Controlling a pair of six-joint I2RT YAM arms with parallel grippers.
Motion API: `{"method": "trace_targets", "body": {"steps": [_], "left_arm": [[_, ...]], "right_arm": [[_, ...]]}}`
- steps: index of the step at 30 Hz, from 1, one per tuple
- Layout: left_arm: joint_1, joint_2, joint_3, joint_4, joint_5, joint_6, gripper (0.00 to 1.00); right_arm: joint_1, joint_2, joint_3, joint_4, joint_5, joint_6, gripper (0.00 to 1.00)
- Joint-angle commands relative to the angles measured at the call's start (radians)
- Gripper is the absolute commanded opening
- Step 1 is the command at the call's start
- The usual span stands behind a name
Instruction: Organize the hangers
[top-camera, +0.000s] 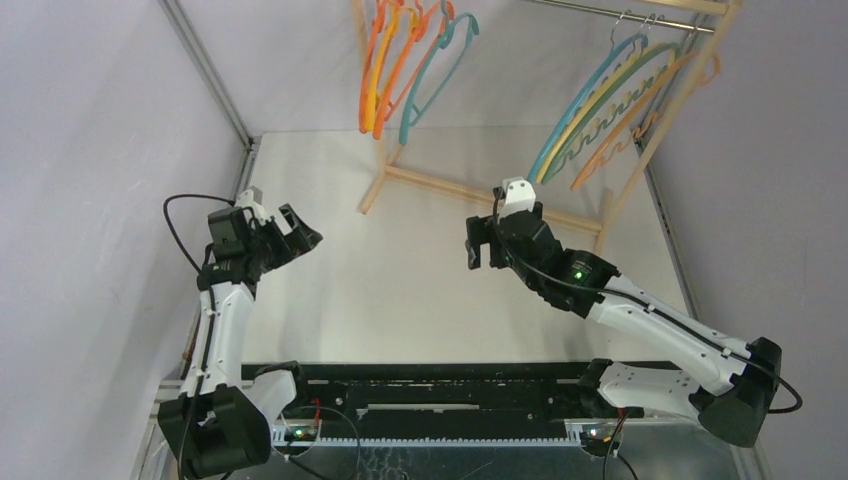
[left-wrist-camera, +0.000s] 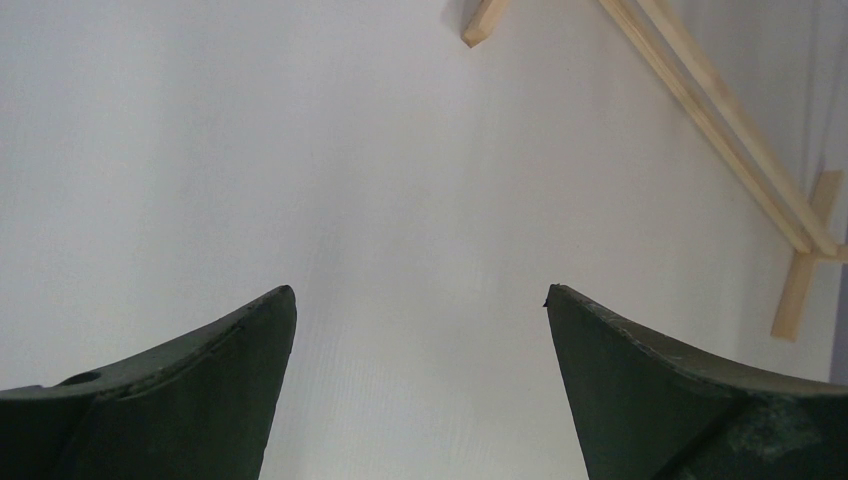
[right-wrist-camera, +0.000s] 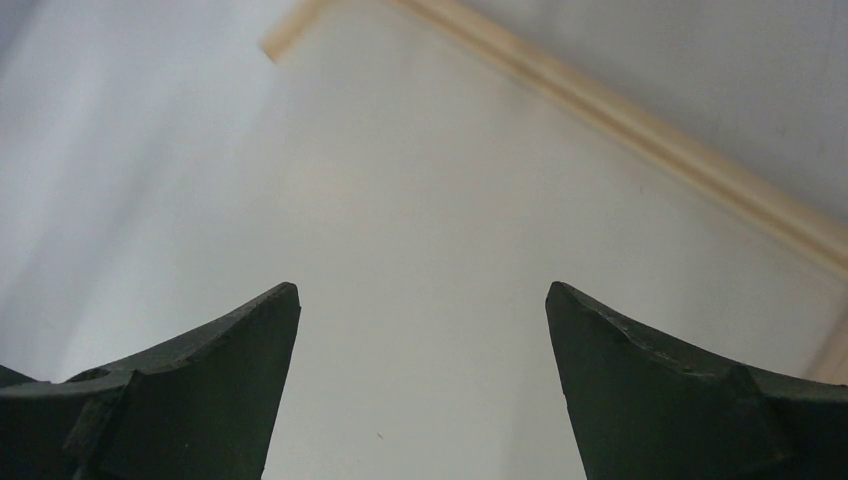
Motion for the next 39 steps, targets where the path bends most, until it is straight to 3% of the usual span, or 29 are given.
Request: {"method": "trace_targets", "body": {"steps": [1, 13, 27, 39], "left_arm": [[-0.027, -0.010, -0.015, 0.026, -0.006, 0.059, 1.00], [-0.142, 0.075, -0.009, 0.075, -0.048, 0.082, 1.00], [-0.176, 0.131, -0.046, 0.122, -0.045, 0.098, 1.00], [-0.190, 0.161, -0.036, 0.141, -0.042, 0.130, 1.00]], "right_arm": [[-0.065, -0.044, -0.075, 0.008, -0.023, 0.044, 1.00], [-0.220, -0.048, -0.213, -0.009, -0.071, 0.089, 1.00], [-0.192, -0.038, -0.395, 0.070, -0.048, 0.174, 1.00], [-0.205, -0.033, -0.416, 0.124, -0.016, 0.121, 1.00]]}}
